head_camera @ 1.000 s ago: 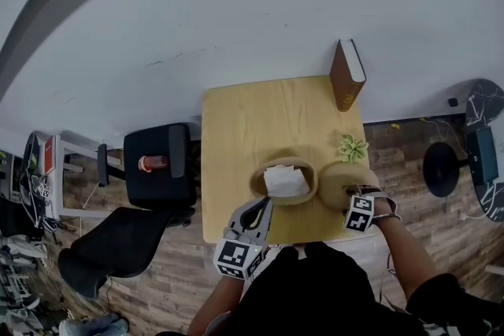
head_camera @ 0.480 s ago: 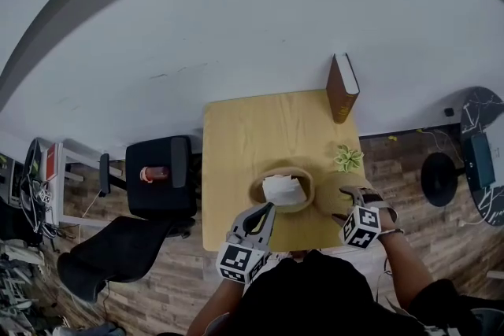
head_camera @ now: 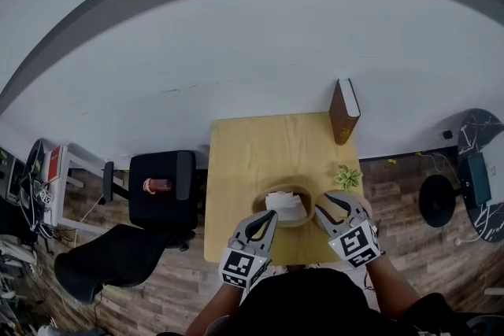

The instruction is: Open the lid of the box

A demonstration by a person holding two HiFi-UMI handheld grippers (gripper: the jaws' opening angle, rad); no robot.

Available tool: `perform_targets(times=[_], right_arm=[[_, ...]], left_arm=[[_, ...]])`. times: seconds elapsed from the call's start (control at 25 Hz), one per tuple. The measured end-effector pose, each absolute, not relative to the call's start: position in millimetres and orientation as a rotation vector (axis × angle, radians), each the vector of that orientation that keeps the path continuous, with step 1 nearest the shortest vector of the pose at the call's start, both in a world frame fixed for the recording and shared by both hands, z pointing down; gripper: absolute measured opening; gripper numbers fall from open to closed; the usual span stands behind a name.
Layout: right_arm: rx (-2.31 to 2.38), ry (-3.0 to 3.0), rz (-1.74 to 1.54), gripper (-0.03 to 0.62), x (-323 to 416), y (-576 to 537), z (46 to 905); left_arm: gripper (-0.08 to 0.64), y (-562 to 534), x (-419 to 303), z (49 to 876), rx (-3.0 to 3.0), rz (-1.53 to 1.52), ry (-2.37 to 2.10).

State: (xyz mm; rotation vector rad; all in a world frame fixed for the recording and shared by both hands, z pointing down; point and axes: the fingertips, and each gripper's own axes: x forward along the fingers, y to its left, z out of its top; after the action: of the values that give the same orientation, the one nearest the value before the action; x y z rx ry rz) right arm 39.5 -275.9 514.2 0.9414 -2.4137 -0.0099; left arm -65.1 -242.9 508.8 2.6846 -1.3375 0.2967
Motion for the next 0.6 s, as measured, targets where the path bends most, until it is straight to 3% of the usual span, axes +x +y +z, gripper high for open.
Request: perform_targets(times=[0.2,0.6], right_arm=[[1.084,-2.520,0.038,0.020,34,-277,490],[1.195,-2.608,0.031,0.018,30,-279,468]], left_arm=[[0.020,-243,-77,508,2.646,0.269,-1.369],[0.020,-243,-83,498,2.579,0.186,-1.365]])
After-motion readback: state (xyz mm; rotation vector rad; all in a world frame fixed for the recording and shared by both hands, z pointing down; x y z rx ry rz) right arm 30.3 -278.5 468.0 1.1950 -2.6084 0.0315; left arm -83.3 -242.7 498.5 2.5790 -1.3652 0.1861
